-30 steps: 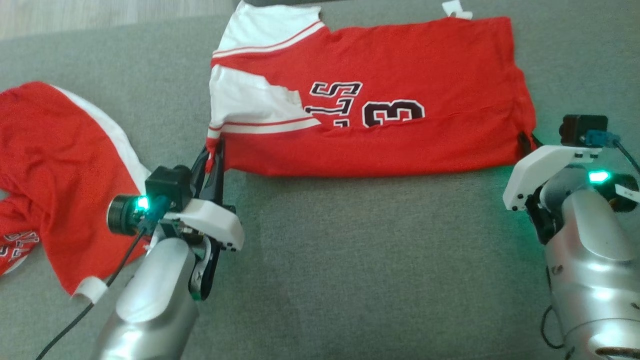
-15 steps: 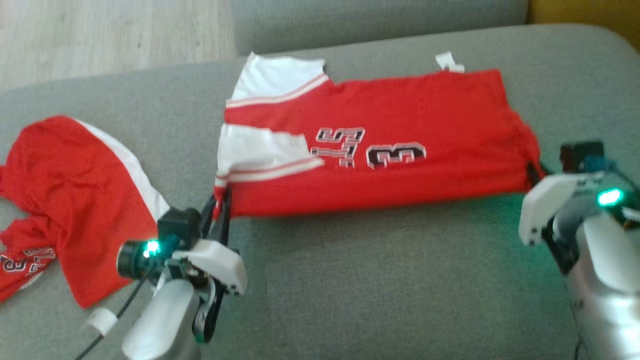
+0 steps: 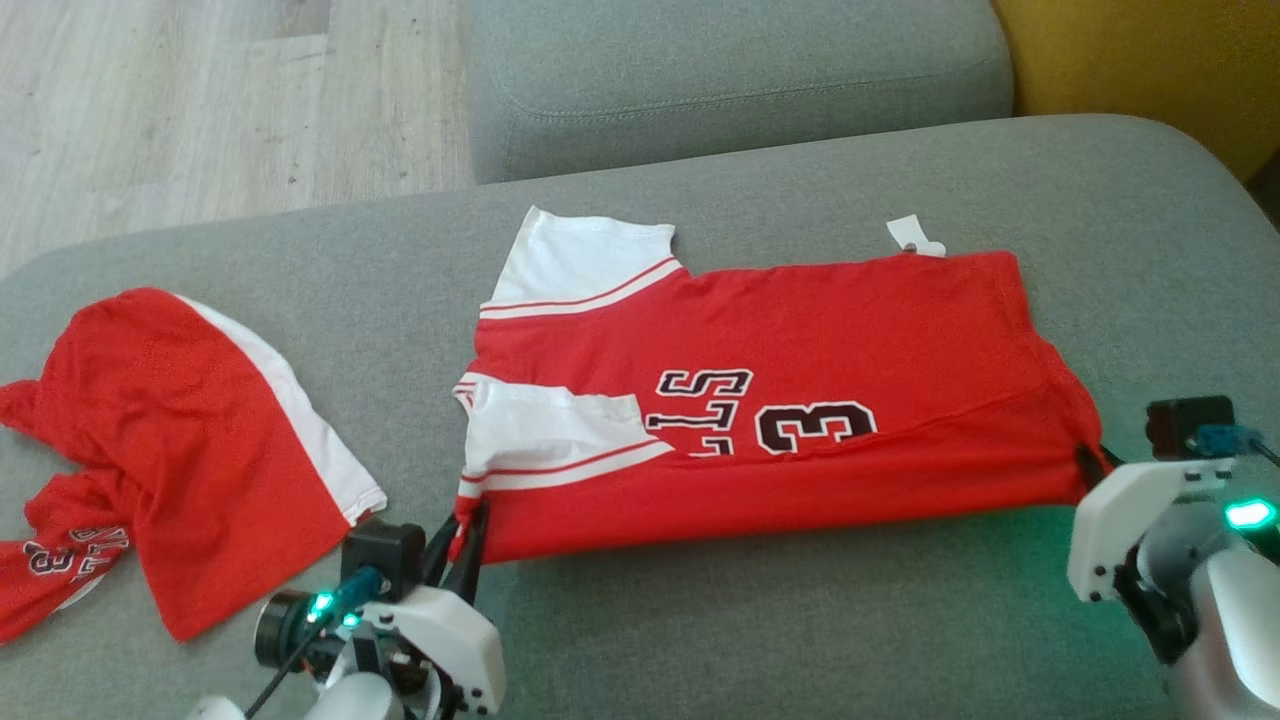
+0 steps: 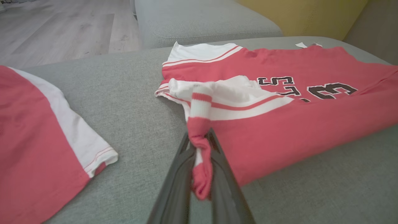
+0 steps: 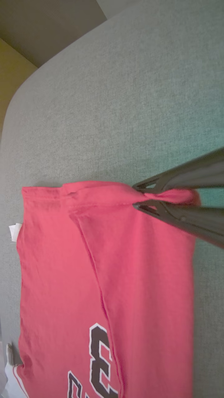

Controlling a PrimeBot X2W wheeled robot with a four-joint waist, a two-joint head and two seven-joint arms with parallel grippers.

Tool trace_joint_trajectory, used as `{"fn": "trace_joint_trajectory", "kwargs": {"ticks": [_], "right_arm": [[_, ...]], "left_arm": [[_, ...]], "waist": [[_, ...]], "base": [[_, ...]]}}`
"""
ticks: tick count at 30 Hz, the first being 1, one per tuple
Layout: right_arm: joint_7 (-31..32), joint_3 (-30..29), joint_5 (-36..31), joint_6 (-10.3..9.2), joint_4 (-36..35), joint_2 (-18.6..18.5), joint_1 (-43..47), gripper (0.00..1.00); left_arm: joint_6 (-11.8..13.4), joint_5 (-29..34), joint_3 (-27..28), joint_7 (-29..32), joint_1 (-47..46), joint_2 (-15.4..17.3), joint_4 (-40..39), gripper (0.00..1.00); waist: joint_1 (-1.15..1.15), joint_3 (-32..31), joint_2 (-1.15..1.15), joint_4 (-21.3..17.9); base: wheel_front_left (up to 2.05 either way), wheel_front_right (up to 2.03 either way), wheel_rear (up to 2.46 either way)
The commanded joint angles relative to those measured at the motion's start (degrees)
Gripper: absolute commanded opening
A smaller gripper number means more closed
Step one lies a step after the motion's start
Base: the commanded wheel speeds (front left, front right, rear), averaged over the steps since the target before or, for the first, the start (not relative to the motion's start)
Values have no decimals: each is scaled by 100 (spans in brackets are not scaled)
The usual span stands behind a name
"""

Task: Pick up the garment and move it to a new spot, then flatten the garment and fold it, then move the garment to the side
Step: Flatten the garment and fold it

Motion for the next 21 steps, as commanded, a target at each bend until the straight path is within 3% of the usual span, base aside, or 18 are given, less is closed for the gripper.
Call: {"fn": "trace_joint_trajectory", "kwargs": {"ticks": [1,5,6,7,8,9,15,21], "right_arm": [[72,-13,47,-5,-387,-145,-25,0],[263,-183,78,-5,-753,-51,210,0],[262,-310,48,-5,-948,12,265,45],[247,-390,35,-5,-1039,61,283,100],[231,-422,2,-5,-1130,92,293,100],[204,-469,-34,-5,-1223,118,288,100],[-49,-686,-191,-5,-1715,288,37,100],[-345,-749,-327,-5,-1951,392,-354,100]], "left_arm": [[45,-55,182,65,-144,169,-299,0],[76,-48,108,173,-70,179,-457,0],[87,-43,81,189,-81,162,-483,0],[95,-37,72,185,-97,154,-485,31],[99,-20,63,157,-124,151,-485,54],[114,5,62,117,-155,155,-481,100],[231,58,227,-248,-435,175,-567,100],[174,106,416,-555,-952,311,-789,100]], "waist": [[1,3,0,-1],[1,39,0,-24],[1,87,0,-42],[1,112,0,-53],[1,134,0,-65],[1,159,0,-79],[1,398,0,-201],[1,746,0,-315]], "base": [[0,0,0],[0,0,0],[0,0,0],[0,0,0],[0,0,0],[0,0,0],[0,0,0],[0,0,0]]}}
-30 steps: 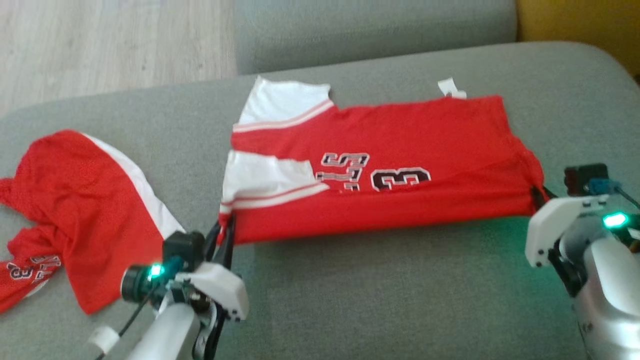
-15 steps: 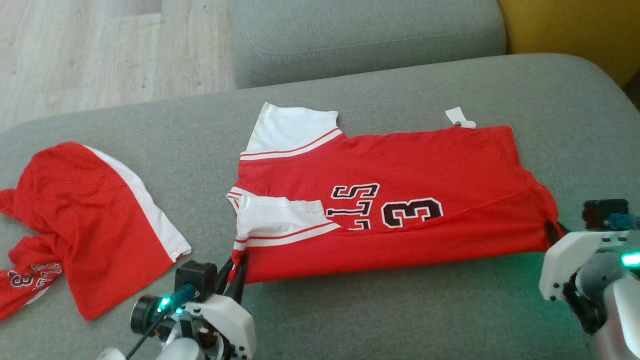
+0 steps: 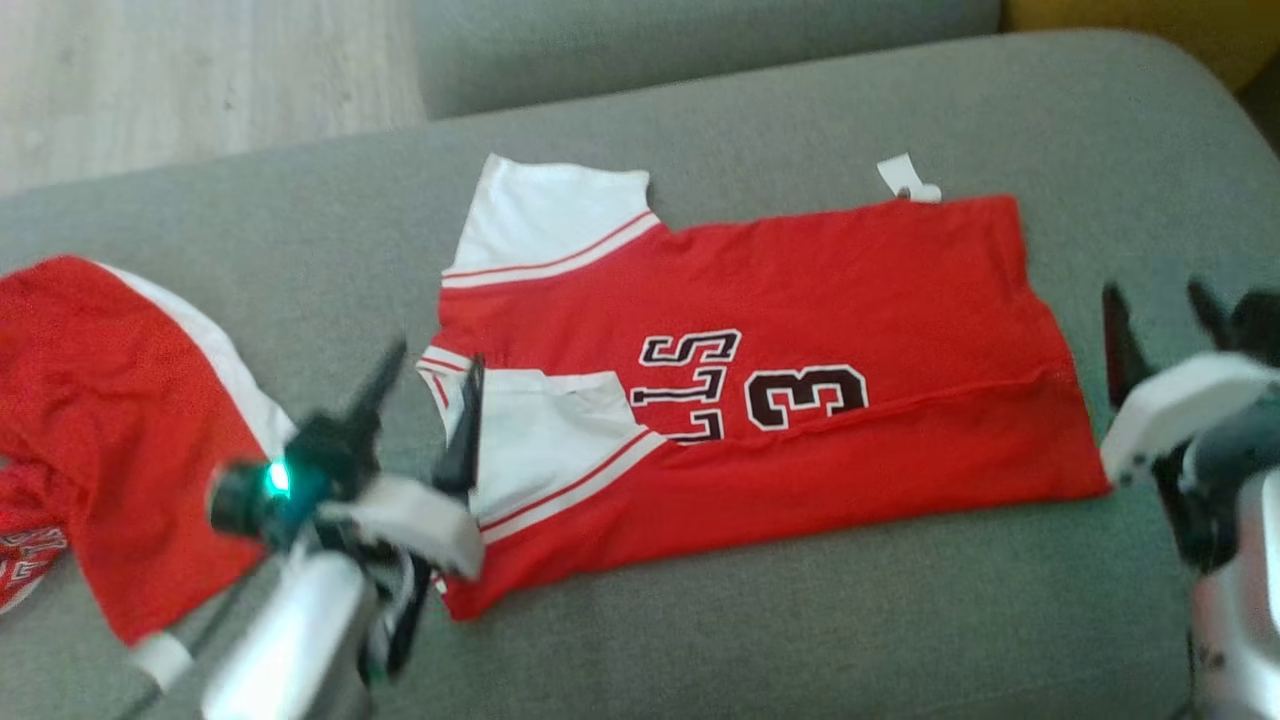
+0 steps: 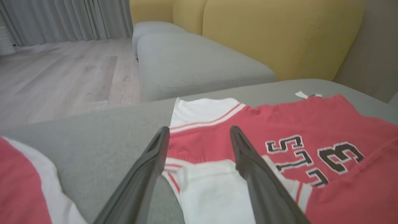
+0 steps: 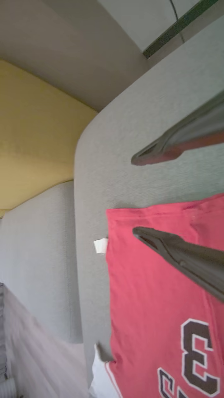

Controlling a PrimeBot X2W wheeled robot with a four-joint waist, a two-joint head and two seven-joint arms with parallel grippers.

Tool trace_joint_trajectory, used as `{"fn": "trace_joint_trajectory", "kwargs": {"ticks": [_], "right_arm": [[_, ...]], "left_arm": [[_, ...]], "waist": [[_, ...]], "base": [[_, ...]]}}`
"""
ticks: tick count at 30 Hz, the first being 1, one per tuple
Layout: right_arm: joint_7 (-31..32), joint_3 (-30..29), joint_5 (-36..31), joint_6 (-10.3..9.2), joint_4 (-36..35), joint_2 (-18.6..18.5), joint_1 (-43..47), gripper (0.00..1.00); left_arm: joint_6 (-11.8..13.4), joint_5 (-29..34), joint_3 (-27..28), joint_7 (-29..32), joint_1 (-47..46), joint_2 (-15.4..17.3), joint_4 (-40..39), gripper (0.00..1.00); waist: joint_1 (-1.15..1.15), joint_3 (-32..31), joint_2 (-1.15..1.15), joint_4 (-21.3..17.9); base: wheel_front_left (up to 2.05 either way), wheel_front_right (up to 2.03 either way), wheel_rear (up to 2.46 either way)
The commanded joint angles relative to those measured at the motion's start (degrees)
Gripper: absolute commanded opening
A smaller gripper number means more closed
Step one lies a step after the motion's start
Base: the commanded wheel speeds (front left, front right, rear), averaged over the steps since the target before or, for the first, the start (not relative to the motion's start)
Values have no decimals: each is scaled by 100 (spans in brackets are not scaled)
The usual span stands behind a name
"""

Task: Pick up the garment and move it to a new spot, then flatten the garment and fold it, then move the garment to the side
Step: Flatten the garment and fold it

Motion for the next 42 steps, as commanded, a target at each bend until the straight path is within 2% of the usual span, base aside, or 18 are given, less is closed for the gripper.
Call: {"fn": "trace_joint_trajectory", "kwargs": {"ticks": [1,4,8,12,15,20,25,34,42], "right_arm": [[-96,115,-36,-5,-262,-19,-346,100],[-204,189,-81,-5,-316,14,-664,100],[-318,356,-101,-5,-310,19,-1149,100],[-398,595,-90,-5,-261,30,-1657,100],[-478,740,-58,-5,-192,36,-1979,100],[-602,970,-12,-5,-87,71,-2354,100],[-712,1115,66,-5,-14,102,-2554,100],[-801,1238,124,-5,36,145,-2629,100],[-801,1256,141,-5,7,127,-2614,100]], "left_arm": [[-50,41,263,-47,-456,185,-220,100],[-245,61,308,132,-1032,359,-268,100],[-726,-13,303,633,-2019,592,-118,100],[-1189,-124,230,1358,-3060,887,409,100],[-1353,-322,110,1913,-3718,1049,927,100],[-1418,-575,-266,2601,-4482,1317,1661,100],[-1422,-952,-778,2994,-4860,1563,2050,100],[-1423,-1170,-1200,2922,-5289,1762,2718,100],[-1423,-1555,-1518,3042,-5390,1720,2931,100]], "waist": [[0,197,0,-89],[0,476,0,-190],[0,883,0,-363],[0,1325,0,-603],[0,1592,0,-759],[0,1953,0,-1021],[0,2188,0,-1215],[0,2399,0,-1390],[0,2470,0,-1432]], "base": [[0,0,0],[0,0,0],[0,0,0],[0,0,0],[0,0,0],[0,0,0],[0,0,0],[0,0,0],[0,0,0]]}}
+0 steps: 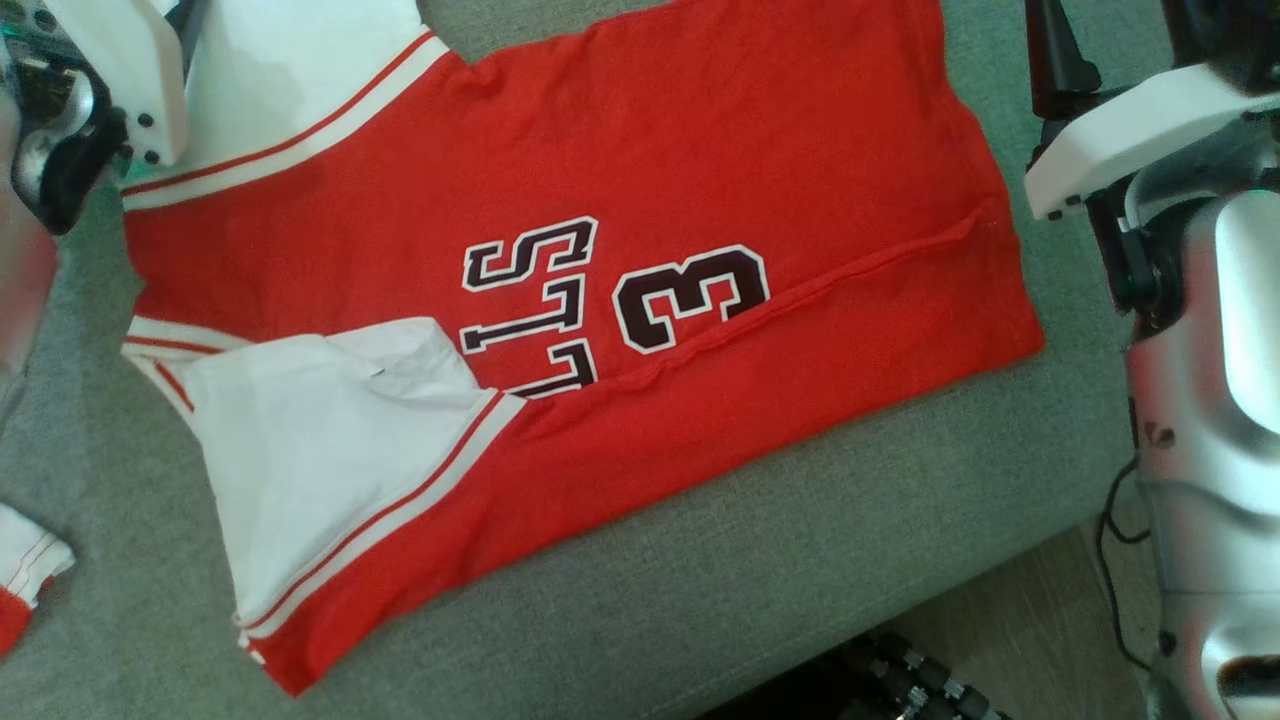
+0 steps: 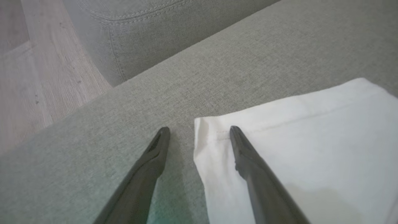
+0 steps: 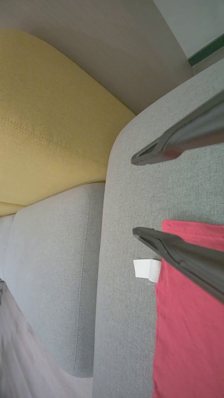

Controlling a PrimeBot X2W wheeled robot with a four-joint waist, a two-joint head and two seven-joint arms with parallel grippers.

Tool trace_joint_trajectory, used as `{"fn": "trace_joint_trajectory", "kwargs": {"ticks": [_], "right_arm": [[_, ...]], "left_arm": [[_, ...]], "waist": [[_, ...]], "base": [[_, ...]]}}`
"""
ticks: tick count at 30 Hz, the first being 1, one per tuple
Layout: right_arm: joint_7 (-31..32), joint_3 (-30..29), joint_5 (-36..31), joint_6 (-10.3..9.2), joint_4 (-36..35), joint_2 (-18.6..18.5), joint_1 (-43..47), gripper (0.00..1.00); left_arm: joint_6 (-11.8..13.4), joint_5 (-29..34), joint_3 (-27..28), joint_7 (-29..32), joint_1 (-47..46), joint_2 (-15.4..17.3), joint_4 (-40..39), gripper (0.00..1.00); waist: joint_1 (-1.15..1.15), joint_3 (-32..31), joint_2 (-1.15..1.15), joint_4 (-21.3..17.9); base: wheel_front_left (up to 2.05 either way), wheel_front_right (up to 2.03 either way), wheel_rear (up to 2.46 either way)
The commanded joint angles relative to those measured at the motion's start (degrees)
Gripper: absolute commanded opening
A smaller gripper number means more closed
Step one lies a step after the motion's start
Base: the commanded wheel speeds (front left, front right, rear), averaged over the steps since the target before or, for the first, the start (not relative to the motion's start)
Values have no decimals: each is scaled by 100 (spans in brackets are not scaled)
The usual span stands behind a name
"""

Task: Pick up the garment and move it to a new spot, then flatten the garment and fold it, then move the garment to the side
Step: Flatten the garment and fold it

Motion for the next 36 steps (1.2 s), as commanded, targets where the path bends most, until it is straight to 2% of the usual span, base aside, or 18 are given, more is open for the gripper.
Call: {"fn": "trace_joint_trajectory", "kwargs": {"ticks": [1,2,3,4,8,13,18,22,30,36], "right_arm": [[-30,45,43,-5,-204,-9,-109,100],[-23,38,38,-5,-202,-21,-113,100],[-17,30,35,-5,-199,-31,-118,100],[-10,16,28,-5,-190,-46,-121,100],[19,-41,-10,-5,-137,-123,-124,100],[22,64,51,-5,17,-327,-156,100],[73,187,148,-5,321,-681,-254,100],[194,402,305,-5,697,-1012,-343,100],[406,727,664,-5,1704,-1540,-607,100],[565,815,835,-5,2626,-1699,-885,100]], "left_arm": [[10,-112,38,104,-181,196,-52,100],[10,-212,-14,162,-174,177,-59,67],[10,-312,-70,212,-166,162,-83,21],[10,-411,-127,248,-150,145,-115,0],[10,-628,-246,6,-141,112,-195,0],[10,-724,-288,-816,-74,-51,-299,0],[12,-647,-280,-1646,25,-207,-446,0],[22,-570,-325,-2041,150,-319,-753,0],[121,-544,-475,-2153,515,-389,-1808,0],[266,-494,-634,-1907,686,-302,-2607,0]], "waist": [[0,2,0,5],[0,0,0,11],[0,-5,0,19],[0,-23,0,40],[0,-146,0,171],[0,-423,0,445],[0,-680,0,848],[0,-766,0,1176],[0,-733,0,1663],[0,-601,0,1837]], "base": [[0,0,0],[0,0,0],[0,0,0],[0,0,0],[0,0,0],[0,0,0],[0,0,0],[0,0,0],[0,0,0],[0,0,0]]}}
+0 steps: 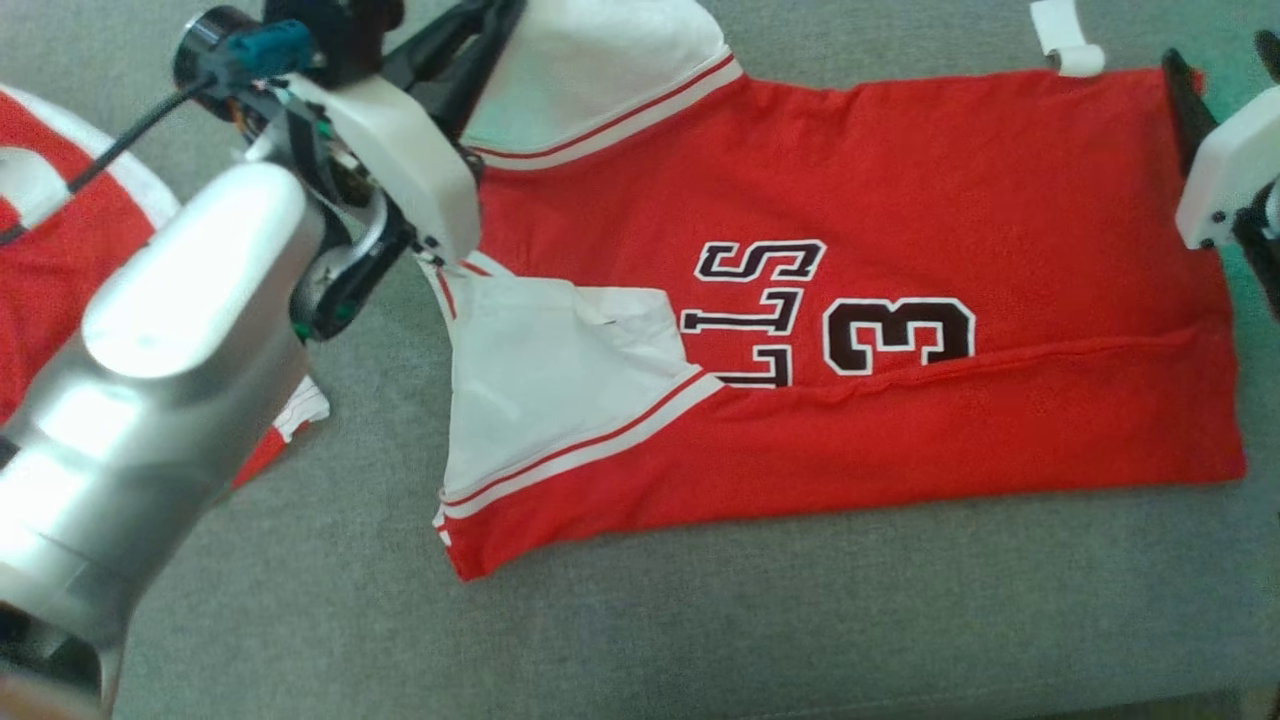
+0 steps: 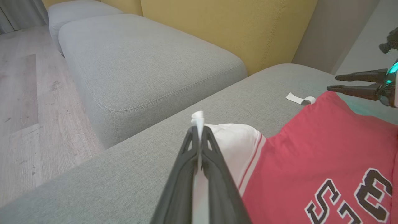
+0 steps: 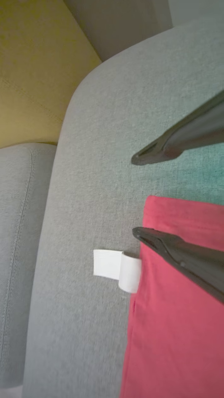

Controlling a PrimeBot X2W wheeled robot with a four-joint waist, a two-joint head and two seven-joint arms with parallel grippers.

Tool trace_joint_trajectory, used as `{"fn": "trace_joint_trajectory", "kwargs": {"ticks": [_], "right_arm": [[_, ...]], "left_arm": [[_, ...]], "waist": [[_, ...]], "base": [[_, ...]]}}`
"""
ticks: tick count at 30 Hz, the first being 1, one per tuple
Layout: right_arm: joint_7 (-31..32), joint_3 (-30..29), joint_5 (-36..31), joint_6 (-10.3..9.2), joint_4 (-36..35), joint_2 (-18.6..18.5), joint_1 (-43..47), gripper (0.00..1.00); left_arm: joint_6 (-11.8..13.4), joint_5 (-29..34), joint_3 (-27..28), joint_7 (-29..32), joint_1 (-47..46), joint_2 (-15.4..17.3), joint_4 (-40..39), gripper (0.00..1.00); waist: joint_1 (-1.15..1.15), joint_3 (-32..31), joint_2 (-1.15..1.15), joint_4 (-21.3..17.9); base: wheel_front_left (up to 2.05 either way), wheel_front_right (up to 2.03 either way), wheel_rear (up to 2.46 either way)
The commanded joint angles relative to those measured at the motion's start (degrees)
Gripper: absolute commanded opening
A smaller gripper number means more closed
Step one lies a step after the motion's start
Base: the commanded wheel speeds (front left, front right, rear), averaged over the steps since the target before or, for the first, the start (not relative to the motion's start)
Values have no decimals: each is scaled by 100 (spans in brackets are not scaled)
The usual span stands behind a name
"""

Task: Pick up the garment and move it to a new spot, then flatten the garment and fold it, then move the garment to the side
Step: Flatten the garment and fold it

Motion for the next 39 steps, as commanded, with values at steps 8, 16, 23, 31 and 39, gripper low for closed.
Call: {"fn": "trace_joint_trajectory", "kwargs": {"ticks": [8,16,23,31,39], "right_arm": [[29,150,210,-5,503,-66,-330,100],[280,349,673,-5,972,83,-494,0],[-174,517,910,-5,952,50,-686,0],[-904,725,1223,-5,672,26,-1025,0],[-1431,874,1394,-5,679,40,-1453,0]], "left_arm": [[187,32,202,134,-169,332,-629,0],[305,-10,285,149,-180,444,-759,0],[364,-37,345,57,-167,487,-629,0],[495,81,516,-240,-357,601,-331,0],[458,288,623,-661,-986,389,407,0]], "waist": [[0,184,0,86],[0,248,0,94],[0,110,0,23],[0,56,0,-95],[0,216,0,-143]], "base": [[0,0,0],[0,0,0],[0,0,0],[0,0,0],[0,0,0]]}}
